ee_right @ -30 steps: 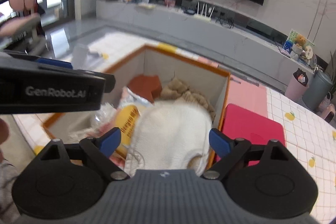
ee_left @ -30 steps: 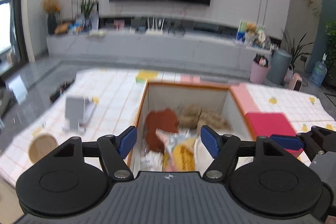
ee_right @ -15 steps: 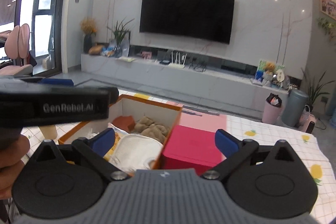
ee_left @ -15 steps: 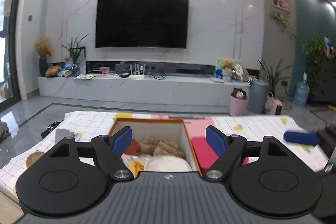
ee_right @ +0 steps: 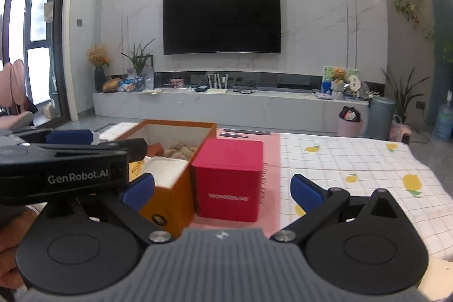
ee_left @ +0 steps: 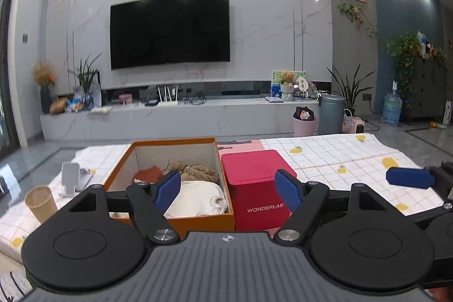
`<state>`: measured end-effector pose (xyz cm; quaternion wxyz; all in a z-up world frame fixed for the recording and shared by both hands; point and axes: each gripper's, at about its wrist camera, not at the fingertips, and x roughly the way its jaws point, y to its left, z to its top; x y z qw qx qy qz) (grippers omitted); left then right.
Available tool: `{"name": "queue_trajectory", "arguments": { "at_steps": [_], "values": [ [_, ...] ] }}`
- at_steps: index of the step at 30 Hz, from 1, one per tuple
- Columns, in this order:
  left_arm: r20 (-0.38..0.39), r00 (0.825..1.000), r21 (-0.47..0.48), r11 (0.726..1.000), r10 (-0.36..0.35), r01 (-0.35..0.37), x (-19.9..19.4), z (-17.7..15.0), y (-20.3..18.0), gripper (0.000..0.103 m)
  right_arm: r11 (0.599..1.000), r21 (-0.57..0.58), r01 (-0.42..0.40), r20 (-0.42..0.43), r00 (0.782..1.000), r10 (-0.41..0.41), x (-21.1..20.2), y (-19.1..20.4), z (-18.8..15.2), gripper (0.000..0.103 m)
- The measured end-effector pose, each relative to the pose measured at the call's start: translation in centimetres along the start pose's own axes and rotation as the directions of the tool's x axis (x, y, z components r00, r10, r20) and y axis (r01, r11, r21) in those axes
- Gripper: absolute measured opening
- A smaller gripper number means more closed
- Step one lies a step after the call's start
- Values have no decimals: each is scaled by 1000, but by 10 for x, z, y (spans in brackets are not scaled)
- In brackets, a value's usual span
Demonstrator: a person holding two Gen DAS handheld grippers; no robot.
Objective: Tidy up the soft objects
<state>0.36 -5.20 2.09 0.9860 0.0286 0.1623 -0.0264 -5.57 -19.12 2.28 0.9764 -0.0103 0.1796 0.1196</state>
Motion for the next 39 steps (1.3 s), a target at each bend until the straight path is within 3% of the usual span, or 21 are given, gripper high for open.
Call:
{"name": "queue_trajectory", "arguments": {
  "at_steps": [12,39],
  "values": [
    [-7,1000,13,1000,-1,1,-3,-13,-18,89,1000,12,21,-4,1000,-21,-4,-9,-14,100],
    [-61,998,-16,1000,-5,4,11,-33,-19,89,998,-12,63,-69,996,-63,17,-8,-31,100]
  ]
}}
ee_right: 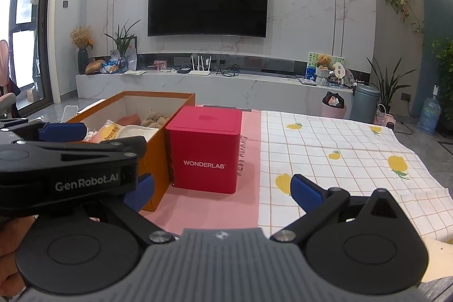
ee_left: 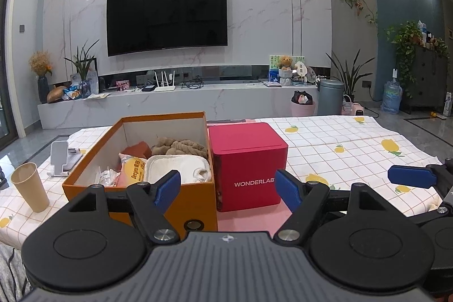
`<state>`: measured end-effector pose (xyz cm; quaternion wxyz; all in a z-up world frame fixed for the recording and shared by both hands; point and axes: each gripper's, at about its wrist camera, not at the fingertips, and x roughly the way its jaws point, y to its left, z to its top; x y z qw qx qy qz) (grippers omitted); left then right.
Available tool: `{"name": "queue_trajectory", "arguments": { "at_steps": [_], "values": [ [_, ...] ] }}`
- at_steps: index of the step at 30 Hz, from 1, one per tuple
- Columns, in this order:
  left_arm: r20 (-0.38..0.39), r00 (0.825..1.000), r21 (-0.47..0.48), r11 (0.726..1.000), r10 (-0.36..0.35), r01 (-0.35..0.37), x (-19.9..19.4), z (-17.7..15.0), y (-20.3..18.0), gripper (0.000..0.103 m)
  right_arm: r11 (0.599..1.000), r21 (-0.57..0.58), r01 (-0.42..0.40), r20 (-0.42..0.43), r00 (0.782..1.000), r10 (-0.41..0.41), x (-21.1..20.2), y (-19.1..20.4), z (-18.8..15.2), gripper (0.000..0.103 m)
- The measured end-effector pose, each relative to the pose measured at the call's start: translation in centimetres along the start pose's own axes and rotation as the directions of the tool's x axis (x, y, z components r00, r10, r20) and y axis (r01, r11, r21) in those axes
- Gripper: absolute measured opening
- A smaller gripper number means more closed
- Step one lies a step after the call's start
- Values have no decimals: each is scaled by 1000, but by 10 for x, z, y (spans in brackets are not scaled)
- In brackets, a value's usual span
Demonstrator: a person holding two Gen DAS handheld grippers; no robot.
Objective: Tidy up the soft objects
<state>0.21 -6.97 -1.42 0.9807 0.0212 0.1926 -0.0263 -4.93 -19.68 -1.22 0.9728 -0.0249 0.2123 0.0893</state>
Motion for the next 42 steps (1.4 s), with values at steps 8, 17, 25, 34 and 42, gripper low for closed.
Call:
{"name": "queue_trajectory", "arguments": {
  "at_steps": [8,17,25,34,42],
  "values": [
    [0,1000,-5,1000,2,-2,0,0,0,89,1000,0,0,1,1000,0,3,0,-2,100],
    [-3,1000,-9,1000,1,-1,1,0,0,89,1000,-8,6,-2,1000,-6,3,-1,-3,100],
    [-5,1000,-10,1000,2,-2,0,-1,0,89,1000,-10,6,-5,1000,-6,4,-1,-3,100],
    [-21,1000,-8,1000,1,-1,2,-2,-1,89,1000,-16,-1,-23,1000,1,6,-1,-3,100],
    [-24,1000,-7,1000,3,-3,3,-1,-1,89,1000,-19,1,-26,1000,-1,7,-2,-4,99]
  ]
}}
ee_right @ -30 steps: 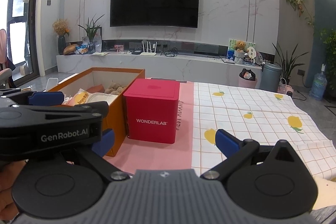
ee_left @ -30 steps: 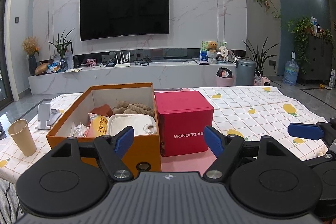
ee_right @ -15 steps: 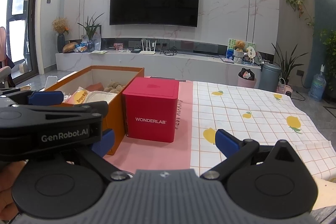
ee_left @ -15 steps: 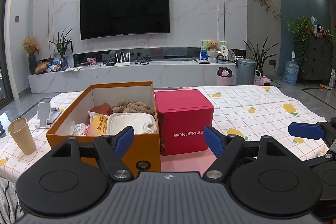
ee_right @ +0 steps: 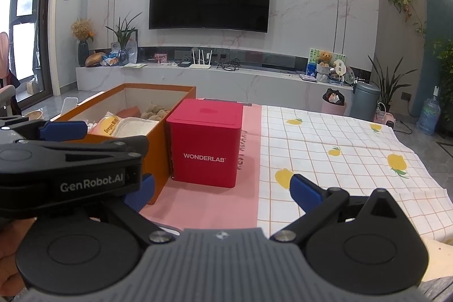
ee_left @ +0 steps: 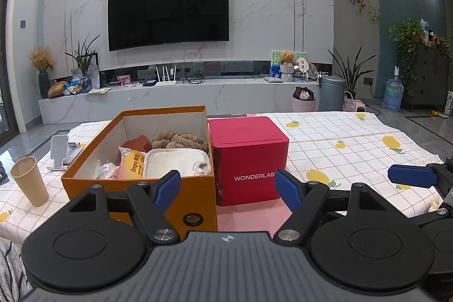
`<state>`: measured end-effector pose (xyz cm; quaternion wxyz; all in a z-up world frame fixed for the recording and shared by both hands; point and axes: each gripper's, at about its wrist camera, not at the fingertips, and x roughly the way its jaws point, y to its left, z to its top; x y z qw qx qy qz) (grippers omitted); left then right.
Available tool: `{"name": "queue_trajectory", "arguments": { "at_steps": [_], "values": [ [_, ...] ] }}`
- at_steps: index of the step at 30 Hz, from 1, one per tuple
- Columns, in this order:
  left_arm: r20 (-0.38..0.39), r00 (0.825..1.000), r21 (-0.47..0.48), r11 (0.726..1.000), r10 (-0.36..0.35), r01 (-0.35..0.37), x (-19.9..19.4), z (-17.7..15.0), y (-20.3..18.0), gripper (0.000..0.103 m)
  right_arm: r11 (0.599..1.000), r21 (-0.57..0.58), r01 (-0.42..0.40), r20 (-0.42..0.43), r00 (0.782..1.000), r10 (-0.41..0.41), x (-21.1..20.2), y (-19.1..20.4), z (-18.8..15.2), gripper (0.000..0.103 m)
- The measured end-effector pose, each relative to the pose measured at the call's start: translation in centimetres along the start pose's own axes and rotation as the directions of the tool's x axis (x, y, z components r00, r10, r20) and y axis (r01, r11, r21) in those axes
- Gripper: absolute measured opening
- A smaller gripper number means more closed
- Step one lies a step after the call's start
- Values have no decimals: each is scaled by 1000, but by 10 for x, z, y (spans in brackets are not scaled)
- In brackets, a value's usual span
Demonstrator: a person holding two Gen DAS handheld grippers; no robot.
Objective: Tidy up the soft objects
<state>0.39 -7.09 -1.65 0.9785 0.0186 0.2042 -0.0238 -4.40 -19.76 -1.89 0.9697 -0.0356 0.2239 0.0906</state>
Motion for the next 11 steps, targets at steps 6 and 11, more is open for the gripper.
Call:
{"name": "queue_trajectory", "arguments": {
  "at_steps": [6,11],
  "values": [
    [0,1000,0,1000,1,-1,0,0,0,89,1000,-1,0,2,1000,0,-1,0,-1,99],
    [3,1000,0,1000,4,-4,0,1,0,89,1000,-4,0,2,1000,0,-1,0,0,99]
  ]
}}
